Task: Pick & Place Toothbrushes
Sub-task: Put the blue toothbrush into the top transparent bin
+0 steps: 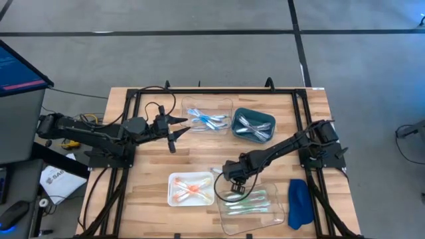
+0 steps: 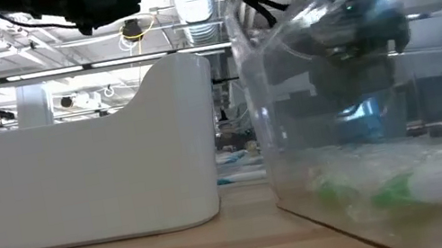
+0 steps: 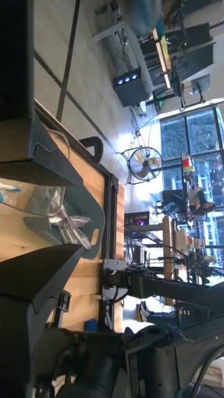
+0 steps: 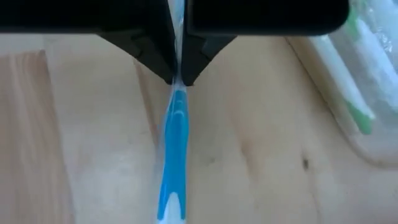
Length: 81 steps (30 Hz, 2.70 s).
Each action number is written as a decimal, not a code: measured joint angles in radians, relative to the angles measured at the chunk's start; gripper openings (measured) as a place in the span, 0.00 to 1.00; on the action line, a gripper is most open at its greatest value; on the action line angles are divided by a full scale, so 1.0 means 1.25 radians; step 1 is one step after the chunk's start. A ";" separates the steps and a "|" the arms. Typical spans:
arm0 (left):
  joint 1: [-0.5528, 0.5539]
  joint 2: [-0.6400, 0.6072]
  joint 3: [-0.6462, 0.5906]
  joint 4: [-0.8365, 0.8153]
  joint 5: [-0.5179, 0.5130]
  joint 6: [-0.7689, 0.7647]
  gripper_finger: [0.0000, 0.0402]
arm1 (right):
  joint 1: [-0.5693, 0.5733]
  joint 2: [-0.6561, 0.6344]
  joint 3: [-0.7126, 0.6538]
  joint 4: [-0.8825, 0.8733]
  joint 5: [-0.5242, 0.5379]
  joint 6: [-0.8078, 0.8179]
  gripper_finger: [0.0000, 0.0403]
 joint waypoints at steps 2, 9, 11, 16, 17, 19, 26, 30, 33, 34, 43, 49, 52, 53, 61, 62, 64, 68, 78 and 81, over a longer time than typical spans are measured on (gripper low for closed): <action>0.000 0.000 0.000 0.000 0.000 0.000 0.38 | 0.004 0.000 0.000 -0.001 0.003 -0.002 0.02; 0.000 0.000 0.000 0.000 0.000 0.000 0.38 | 0.008 0.008 0.059 -0.108 0.001 -0.012 0.01; 0.000 0.000 0.000 0.000 0.000 0.000 0.38 | 0.007 0.009 0.097 -0.165 0.001 -0.024 0.00; 0.000 0.000 0.000 0.000 -0.001 0.001 0.38 | -0.011 0.007 0.192 -0.306 0.004 -0.046 0.00; 0.000 0.000 0.000 0.000 -0.001 0.001 0.38 | -0.014 0.006 0.211 -0.322 0.004 -0.051 0.00; 0.000 0.000 0.000 0.000 -0.001 0.001 0.38 | -0.021 0.006 0.247 -0.363 0.004 -0.053 0.00; -0.012 0.000 0.000 -0.002 0.060 0.066 0.38 | -0.069 0.003 0.392 -0.471 -0.011 0.004 0.00; -0.069 0.000 0.000 -0.014 0.059 0.191 0.38 | -0.109 -0.032 0.451 -0.459 -0.020 0.070 0.00; -0.136 0.000 0.000 -0.015 0.014 0.326 0.38 | -0.139 -0.074 0.462 -0.423 -0.020 0.112 0.00; -0.159 0.000 0.000 -0.015 0.001 0.372 0.38 | -0.149 -0.088 0.463 -0.403 -0.020 0.123 0.00; -0.261 0.097 0.001 0.037 -0.250 0.673 0.38 | -0.218 -0.144 0.464 -0.274 -0.125 0.200 0.00; -0.261 0.223 0.001 0.230 -0.290 0.946 0.38 | -0.265 -0.136 0.464 -0.217 -0.237 0.226 0.00; -0.261 0.274 0.001 0.333 -0.302 1.000 0.38 | -0.281 -0.136 0.463 -0.222 -0.259 0.229 0.00; -0.261 0.286 0.001 0.365 -0.300 1.014 0.38 | -0.285 -0.136 0.463 -0.222 -0.268 0.229 0.00; -0.209 0.340 0.025 0.397 -0.294 1.051 0.38 | -0.289 -0.136 0.463 -0.218 -0.279 0.238 0.00; -0.200 0.344 0.025 0.395 -0.294 1.049 0.38 | -0.287 -0.132 0.464 -0.217 -0.279 0.238 0.00; -0.184 0.352 0.025 0.399 -0.294 1.043 0.38 | -0.283 -0.125 0.464 -0.219 -0.281 0.237 0.00; -0.155 0.358 0.025 0.398 -0.272 0.990 0.38 | -0.274 -0.106 0.466 -0.210 -0.290 0.236 0.00; -0.143 0.357 0.024 0.396 -0.259 0.954 0.38 | -0.279 -0.084 0.463 -0.230 -0.293 0.207 0.00; -0.143 0.357 0.024 0.395 -0.259 0.914 0.36 | -0.284 -0.084 0.464 -0.236 -0.292 0.200 0.00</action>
